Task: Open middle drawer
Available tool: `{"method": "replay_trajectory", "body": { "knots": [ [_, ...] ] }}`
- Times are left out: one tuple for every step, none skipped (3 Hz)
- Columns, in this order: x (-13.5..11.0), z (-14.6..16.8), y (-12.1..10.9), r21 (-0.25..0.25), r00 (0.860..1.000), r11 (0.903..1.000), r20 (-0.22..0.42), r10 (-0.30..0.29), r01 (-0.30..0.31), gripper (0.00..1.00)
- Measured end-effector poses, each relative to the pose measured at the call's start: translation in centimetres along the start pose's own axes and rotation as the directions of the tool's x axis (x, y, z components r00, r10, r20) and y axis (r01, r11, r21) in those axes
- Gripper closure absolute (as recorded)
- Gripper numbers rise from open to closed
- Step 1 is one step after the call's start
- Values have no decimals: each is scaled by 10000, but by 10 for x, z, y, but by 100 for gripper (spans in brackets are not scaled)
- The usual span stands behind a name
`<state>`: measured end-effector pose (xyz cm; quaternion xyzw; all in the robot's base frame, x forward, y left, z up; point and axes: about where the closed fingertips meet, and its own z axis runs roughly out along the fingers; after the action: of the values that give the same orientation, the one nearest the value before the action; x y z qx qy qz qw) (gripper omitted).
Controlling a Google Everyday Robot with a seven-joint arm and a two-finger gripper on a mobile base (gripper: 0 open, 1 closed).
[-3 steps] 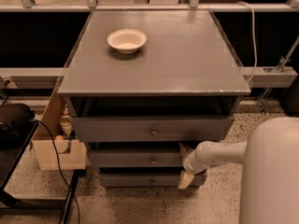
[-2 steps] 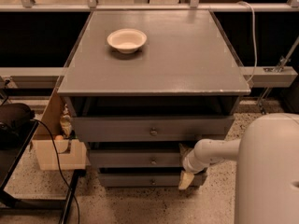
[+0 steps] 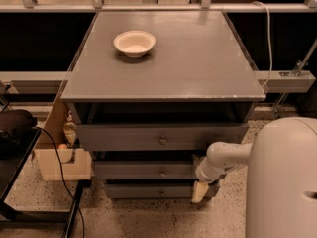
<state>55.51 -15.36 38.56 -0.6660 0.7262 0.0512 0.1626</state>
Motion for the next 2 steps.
{"method": "replay_trajectory", "body": {
  "knots": [
    [3, -4, 4, -334, 9998, 9993, -114, 159, -163, 0],
    [6, -7, 8, -653, 9994, 9974, -158, 303, -313, 0]
  ]
}}
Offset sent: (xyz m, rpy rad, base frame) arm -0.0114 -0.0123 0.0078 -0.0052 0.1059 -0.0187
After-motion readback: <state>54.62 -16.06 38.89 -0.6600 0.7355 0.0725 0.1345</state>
